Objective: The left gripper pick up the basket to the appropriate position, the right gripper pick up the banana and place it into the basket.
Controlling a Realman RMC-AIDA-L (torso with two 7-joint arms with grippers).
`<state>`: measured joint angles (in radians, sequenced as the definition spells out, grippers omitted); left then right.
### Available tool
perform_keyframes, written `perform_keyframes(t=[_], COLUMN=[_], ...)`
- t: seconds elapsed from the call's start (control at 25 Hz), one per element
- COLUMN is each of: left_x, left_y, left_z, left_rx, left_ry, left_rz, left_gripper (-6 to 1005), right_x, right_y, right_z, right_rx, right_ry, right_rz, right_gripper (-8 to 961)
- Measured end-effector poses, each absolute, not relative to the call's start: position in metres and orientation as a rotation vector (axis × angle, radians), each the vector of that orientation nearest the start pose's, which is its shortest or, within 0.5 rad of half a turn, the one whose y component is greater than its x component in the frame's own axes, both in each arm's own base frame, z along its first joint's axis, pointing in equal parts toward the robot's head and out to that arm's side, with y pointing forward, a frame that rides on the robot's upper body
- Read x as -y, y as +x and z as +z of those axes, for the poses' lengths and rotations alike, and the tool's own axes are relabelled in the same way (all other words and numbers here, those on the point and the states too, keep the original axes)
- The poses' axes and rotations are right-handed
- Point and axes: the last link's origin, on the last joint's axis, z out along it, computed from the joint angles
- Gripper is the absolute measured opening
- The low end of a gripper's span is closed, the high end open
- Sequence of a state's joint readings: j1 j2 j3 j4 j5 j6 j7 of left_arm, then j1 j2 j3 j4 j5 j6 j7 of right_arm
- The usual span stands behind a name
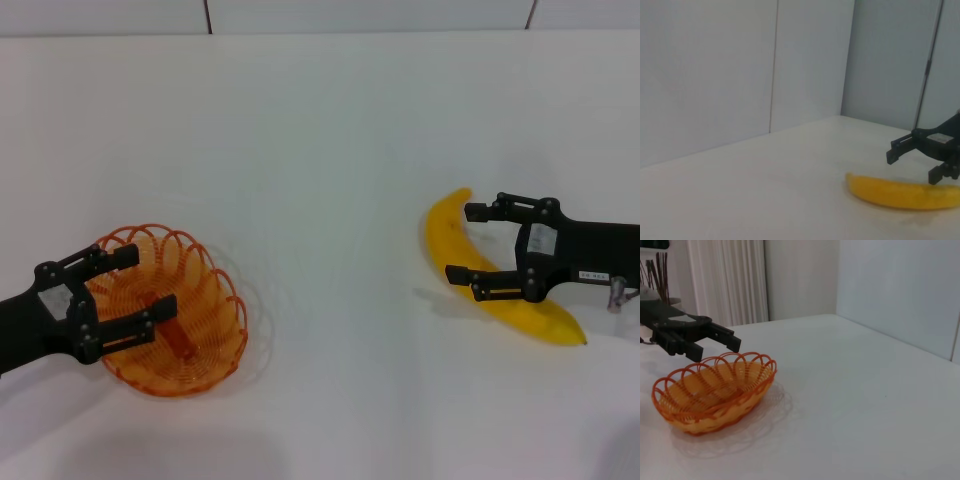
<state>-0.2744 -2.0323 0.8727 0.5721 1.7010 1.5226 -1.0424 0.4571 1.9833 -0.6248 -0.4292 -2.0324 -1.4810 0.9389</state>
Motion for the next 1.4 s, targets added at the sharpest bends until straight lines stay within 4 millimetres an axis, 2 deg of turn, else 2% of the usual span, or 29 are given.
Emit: perform_keyframes(t=[0.28, 0.44, 0.48, 0.6, 0.76, 0.88, 0.96, 1.16, 1.4], left_x=[-0.273, -0.298, -0.307, -0.329, -0.347, -0.348, -0.350, -0.360, -0.379], left_y=[-0.321, -0.321, -0.320, -0.311, -0.288, -0.276, -0.270, -0.262, -0.256], left_z=[0.008, 0.040, 0.051, 0.077, 0.091, 0.094, 0.094, 0.084, 0.058], left_rx=[0.539, 0.726, 0.768, 0.754, 0.507, 0.292, 0.227, 0.177, 0.141], left_ry=[-2.539, -2.468, -2.459, -2.515, -2.651, -2.679, -2.681, -2.728, -2.778], left_rz=[-0.744, -0.704, -0.662, -0.461, -0.140, 0.020, 0.090, 0.184, 0.193], left_gripper=[858, 857, 857, 857, 857, 857, 857, 811, 751], right_x=[-0.300, -0.301, -0.301, -0.302, -0.302, -0.304, -0.306, -0.309, -0.309], right_y=[0.326, 0.325, 0.324, 0.324, 0.325, 0.322, 0.319, 0.316, 0.316], right_z=[0.003, 0.004, 0.004, 0.005, 0.005, 0.005, 0.004, 0.002, 0.002], right_rx=[-0.369, -0.369, -0.369, -0.371, -0.370, -0.358, -0.349, -0.336, -0.339], right_ry=[-2.674, -2.674, -2.673, -2.672, -2.674, -2.682, -2.689, -2.697, -2.696], right_rz=[0.524, 0.532, 0.534, 0.535, 0.534, 0.535, 0.537, 0.541, 0.542], right_gripper=[888, 889, 889, 889, 888, 888, 889, 889, 888])
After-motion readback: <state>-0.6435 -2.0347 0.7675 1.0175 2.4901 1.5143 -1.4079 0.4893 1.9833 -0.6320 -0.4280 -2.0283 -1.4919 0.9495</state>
